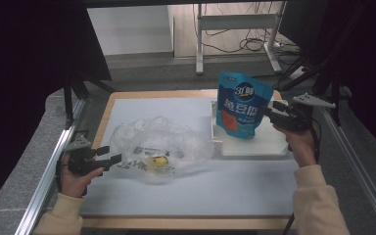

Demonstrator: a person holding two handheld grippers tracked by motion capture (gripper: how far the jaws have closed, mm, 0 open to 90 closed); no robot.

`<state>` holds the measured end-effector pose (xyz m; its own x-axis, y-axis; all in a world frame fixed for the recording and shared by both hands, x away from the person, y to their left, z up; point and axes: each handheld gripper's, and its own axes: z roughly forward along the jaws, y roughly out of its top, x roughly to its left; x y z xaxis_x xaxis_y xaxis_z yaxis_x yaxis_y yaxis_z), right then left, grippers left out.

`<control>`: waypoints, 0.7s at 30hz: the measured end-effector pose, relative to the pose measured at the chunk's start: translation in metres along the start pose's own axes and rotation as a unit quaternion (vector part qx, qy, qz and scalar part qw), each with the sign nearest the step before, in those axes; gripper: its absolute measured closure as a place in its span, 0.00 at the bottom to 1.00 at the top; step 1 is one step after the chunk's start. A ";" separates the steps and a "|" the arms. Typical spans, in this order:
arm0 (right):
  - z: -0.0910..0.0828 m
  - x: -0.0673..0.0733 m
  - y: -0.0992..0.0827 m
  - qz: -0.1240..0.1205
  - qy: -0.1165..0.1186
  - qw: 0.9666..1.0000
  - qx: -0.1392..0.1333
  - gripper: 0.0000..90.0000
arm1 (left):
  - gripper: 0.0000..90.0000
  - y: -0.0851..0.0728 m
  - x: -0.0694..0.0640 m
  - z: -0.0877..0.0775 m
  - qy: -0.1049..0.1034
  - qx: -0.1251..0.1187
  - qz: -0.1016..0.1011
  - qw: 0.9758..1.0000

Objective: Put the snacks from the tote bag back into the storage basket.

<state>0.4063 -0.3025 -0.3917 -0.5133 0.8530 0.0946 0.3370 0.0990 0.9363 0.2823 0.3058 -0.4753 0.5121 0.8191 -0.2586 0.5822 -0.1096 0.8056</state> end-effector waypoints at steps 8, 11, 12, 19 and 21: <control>-0.014 0.009 -0.040 0.012 0.019 1.000 0.012 0.48 | 0.31 0.000 -0.002 0.002 0.001 0.003 0.002 1.000; -0.016 0.015 -0.049 0.011 0.027 0.999 0.015 0.48 | 0.31 -0.001 -0.003 0.004 0.001 0.006 0.002 1.000; -0.017 0.021 -0.056 0.011 0.037 0.999 0.018 0.48 | 0.31 -0.001 -0.003 0.004 0.001 0.007 0.002 1.000; -0.015 0.045 -0.075 0.001 0.070 0.997 0.027 0.48 | 0.31 -0.001 -0.003 0.003 0.002 0.006 0.001 1.000; -0.010 0.056 -0.087 -0.003 0.085 0.996 0.037 0.48 | 0.31 -0.003 -0.003 0.002 0.002 0.006 0.002 1.000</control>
<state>0.3403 -0.2684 -0.4643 -0.6393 0.7541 0.1505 0.3878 0.1472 0.9099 0.2807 0.3021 -0.4778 0.5116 0.8211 -0.2531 0.5876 -0.1195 0.8002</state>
